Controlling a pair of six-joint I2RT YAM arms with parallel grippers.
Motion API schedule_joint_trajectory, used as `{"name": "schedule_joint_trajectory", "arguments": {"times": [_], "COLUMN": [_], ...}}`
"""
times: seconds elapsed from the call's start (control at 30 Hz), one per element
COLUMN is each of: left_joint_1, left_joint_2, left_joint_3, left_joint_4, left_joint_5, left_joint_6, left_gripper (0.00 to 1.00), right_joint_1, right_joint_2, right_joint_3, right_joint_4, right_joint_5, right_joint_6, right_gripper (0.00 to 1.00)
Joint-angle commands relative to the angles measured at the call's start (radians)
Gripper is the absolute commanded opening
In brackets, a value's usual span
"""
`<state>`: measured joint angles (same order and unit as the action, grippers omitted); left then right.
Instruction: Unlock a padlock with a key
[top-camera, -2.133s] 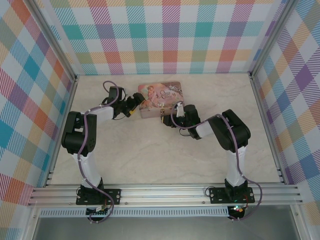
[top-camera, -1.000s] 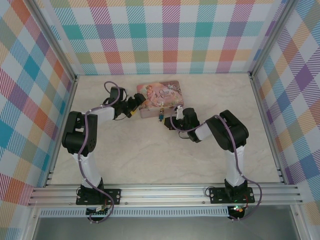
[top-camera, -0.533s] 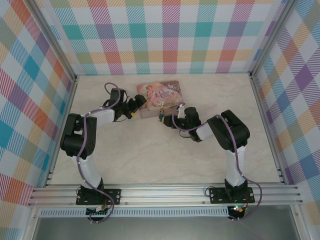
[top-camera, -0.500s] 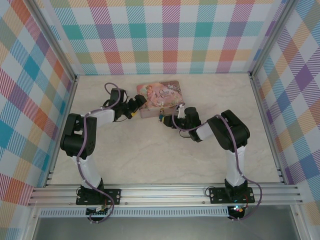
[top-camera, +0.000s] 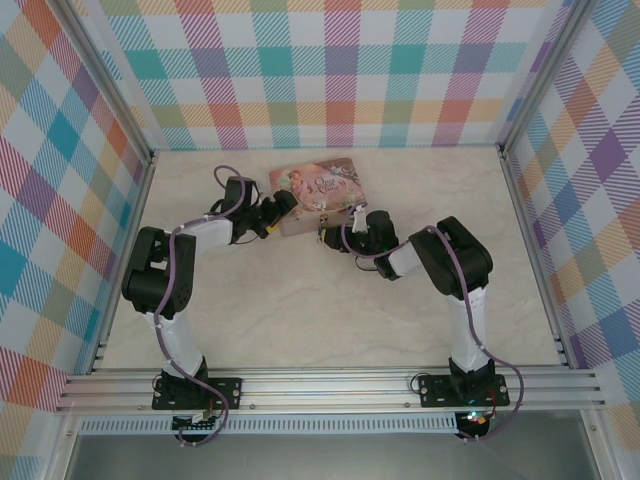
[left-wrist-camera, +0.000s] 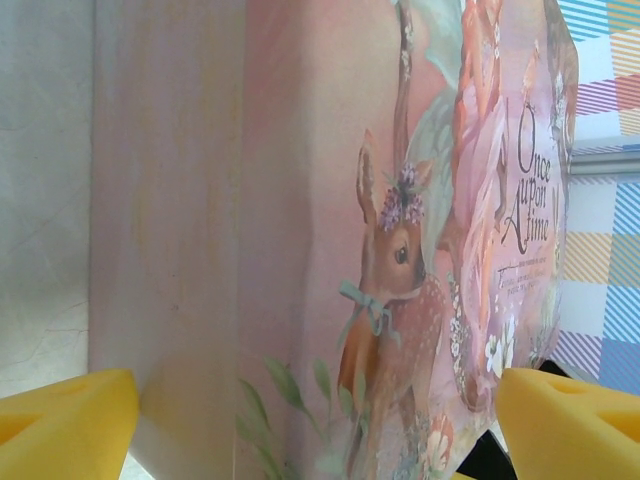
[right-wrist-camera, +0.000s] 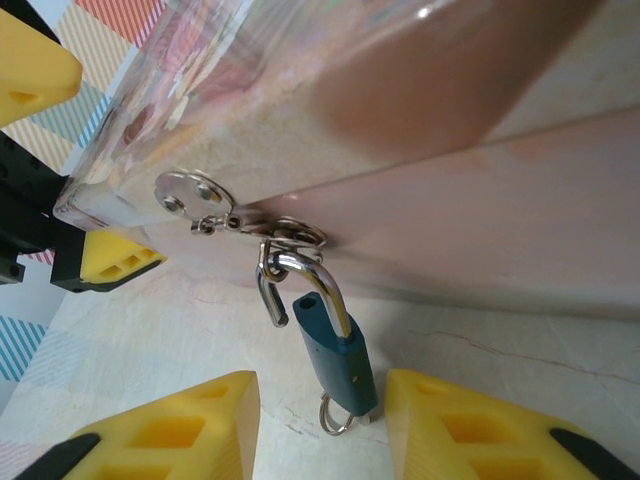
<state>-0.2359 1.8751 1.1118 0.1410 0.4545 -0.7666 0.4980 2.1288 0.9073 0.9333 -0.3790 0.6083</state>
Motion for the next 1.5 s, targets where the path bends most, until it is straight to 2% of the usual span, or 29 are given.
{"name": "schedule_joint_trajectory", "arguments": {"times": [0.0,0.43,0.7,0.8,1.03,1.47], "left_joint_1": [-0.017,-0.034,-0.034,-0.034,-0.043,-0.071], "left_joint_2": [-0.002,-0.018,-0.023,-0.032,-0.055,-0.067], "left_joint_3": [0.031,0.013,0.003,-0.001,-0.019,-0.050], "left_joint_4": [0.011,0.022,0.026,0.029,0.042,0.085], "left_joint_5": [0.007,-0.004,-0.007,-0.005,0.013,0.015], "left_joint_6": [-0.004,-0.016,-0.020,-0.022,-0.033,-0.064], "left_gripper": [0.91,0.91,0.91,0.91,0.83,0.69], "right_joint_1": [0.012,0.024,-0.001,-0.041,-0.070,-0.062], "right_joint_2": [0.052,0.069,0.041,0.023,0.026,0.035], "right_joint_3": [0.004,0.002,-0.053,-0.095,-0.150,-0.138], "right_joint_4": [-0.022,0.035,0.074,0.144,0.252,0.200], "right_joint_5": [-0.015,0.042,0.111,0.082,0.010,-0.007], "right_joint_6": [0.033,0.091,0.110,0.123,0.132,0.148], "right_gripper": [0.37,0.32,0.42,0.47,0.53,0.51]}}
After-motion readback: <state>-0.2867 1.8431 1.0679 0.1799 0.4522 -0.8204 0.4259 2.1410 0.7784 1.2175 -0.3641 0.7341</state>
